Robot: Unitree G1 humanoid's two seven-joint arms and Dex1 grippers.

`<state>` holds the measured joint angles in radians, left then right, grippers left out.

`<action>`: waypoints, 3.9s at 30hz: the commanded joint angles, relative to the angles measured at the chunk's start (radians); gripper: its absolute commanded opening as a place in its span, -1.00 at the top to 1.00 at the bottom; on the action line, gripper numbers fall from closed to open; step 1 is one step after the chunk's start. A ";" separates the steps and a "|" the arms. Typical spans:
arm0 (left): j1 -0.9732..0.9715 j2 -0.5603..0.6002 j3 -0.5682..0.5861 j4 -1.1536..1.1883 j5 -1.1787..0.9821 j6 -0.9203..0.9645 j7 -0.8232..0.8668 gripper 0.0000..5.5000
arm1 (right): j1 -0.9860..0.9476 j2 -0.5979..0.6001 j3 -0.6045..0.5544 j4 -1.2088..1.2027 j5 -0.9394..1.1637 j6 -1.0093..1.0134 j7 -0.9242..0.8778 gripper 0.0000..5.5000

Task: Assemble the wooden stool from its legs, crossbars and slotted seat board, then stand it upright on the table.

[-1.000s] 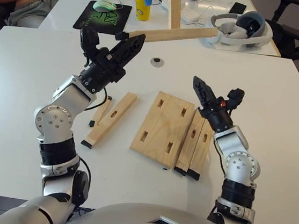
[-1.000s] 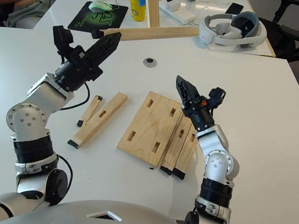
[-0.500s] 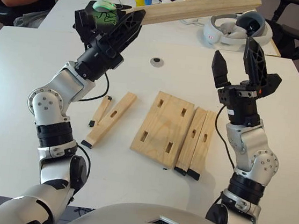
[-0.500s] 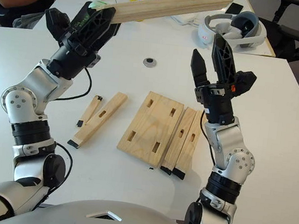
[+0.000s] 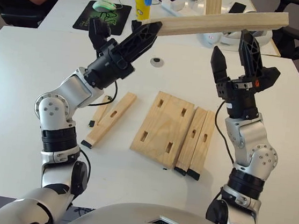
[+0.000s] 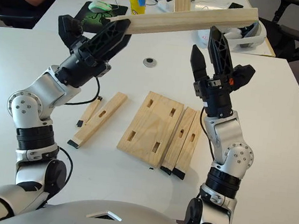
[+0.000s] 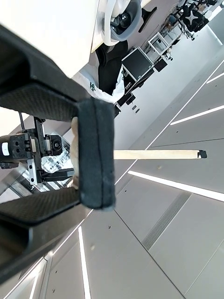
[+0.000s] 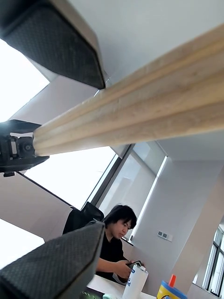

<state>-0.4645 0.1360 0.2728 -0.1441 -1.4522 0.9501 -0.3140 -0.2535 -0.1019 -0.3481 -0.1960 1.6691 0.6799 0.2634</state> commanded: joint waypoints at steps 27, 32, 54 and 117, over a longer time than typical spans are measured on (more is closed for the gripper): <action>0.069 0.029 -0.036 -0.049 -0.047 -0.023 0.018 0.24 | -0.020 -0.035 -0.011 -0.012 0.079 -0.029 -0.025 -0.45; 0.068 0.036 -0.039 -0.049 -0.048 -0.029 0.018 0.24 | -0.017 -0.036 -0.008 -0.016 0.087 -0.026 -0.027 -0.14; 0.074 0.082 -0.083 -0.066 0.027 -0.046 -0.026 0.02 | -0.003 -0.050 0.019 -0.030 -0.038 -0.054 0.030 0.25; 0.303 0.469 -0.325 -0.047 0.755 -0.186 -0.578 -0.17 | 0.285 -0.649 0.097 -0.205 -0.743 -0.072 0.733 0.25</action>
<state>-0.1445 0.6024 -0.0492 -0.1982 -0.7111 0.7562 -0.8858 0.0354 -0.7239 -0.2653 -0.4401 0.9862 0.6242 0.9675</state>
